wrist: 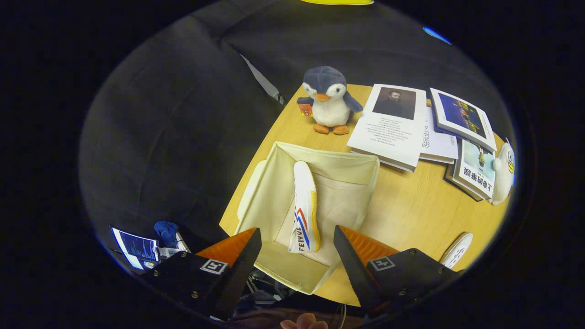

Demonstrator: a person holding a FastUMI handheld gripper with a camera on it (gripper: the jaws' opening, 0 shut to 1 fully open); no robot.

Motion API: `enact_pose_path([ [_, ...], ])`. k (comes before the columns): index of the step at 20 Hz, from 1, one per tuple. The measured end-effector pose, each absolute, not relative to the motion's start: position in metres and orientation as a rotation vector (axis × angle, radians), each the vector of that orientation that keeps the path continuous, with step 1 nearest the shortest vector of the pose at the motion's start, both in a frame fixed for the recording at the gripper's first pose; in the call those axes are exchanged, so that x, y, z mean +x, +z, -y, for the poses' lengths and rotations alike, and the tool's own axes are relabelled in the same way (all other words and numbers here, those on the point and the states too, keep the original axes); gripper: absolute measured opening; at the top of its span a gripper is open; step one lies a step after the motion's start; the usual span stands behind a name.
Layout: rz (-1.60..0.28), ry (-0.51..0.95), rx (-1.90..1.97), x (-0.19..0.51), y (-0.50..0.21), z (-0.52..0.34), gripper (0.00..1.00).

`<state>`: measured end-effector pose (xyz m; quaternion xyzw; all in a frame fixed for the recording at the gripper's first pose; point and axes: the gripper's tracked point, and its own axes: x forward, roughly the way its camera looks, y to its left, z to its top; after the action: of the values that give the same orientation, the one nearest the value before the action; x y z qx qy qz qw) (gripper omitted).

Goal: Open the storage box then place both shoes into the box .Put the left shoe in first, then the right shoe, with the right side of both shoes facing outward in a uniform manner.

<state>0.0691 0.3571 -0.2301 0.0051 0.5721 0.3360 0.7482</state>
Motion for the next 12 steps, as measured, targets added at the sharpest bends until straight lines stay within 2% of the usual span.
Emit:
enact_pose_path([
  [7, -1.111, 0.618, 0.018, 0.075, -0.203, -0.259, 0.97],
  [12, -1.101, 0.484, 0.073, 0.068, -0.203, -0.178, 0.97],
])
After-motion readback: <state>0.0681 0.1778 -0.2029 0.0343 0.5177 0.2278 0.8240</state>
